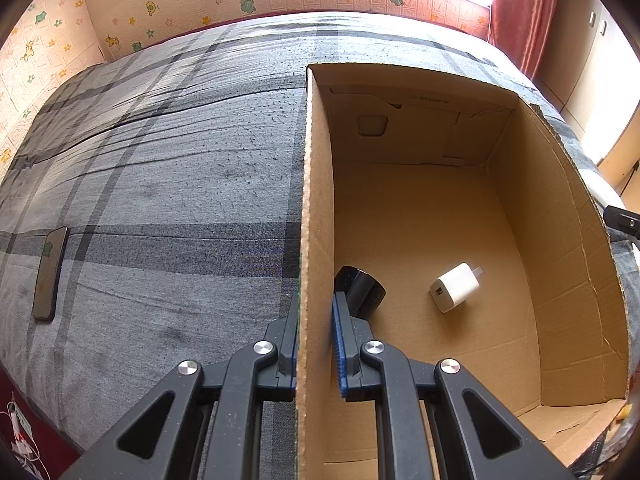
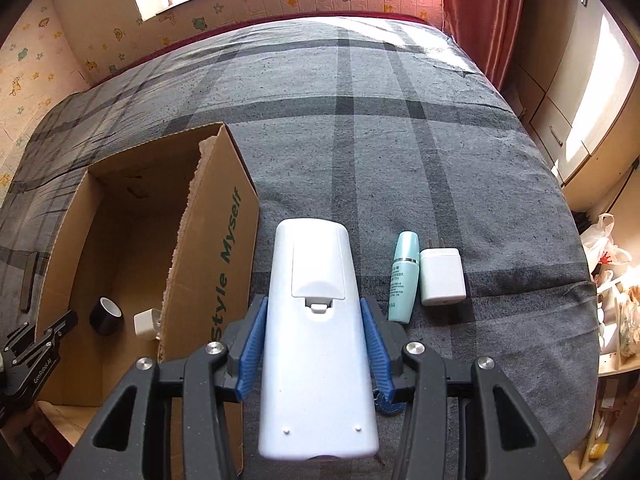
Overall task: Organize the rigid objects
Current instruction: 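Lift the white remote and carry it over the box with the right gripper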
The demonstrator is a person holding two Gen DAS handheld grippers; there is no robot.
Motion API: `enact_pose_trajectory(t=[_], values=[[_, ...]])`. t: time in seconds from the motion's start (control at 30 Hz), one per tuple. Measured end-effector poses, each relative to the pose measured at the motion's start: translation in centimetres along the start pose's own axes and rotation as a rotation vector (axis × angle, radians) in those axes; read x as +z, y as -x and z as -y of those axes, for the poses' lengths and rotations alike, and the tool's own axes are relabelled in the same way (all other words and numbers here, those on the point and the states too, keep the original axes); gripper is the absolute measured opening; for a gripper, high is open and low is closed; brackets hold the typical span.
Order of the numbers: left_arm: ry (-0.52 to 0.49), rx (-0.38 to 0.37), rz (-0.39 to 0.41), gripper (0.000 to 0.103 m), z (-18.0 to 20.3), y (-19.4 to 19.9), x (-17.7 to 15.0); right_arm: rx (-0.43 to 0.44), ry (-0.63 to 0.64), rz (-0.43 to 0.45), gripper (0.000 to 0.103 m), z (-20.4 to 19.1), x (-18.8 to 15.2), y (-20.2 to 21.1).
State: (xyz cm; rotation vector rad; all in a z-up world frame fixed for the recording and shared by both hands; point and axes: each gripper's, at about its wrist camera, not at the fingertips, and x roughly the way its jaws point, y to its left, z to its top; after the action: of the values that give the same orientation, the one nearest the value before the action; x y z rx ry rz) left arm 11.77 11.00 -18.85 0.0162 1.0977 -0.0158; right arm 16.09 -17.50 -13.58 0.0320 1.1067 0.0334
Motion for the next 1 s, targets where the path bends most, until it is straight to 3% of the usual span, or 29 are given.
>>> enact_pose_trajectory(t=[0.5,1.0], values=[[-0.001,-0.001,0.000,0.014,-0.1,0.0,0.0,0.094,0.138,0.078,0.050,-7.0,2.0,4.6],[-0.001,-0.002,0.001,0.014,-0.2,0.1,0.0,0.147,0.261,0.004,0.050,-13.4,2.0,1.1]])
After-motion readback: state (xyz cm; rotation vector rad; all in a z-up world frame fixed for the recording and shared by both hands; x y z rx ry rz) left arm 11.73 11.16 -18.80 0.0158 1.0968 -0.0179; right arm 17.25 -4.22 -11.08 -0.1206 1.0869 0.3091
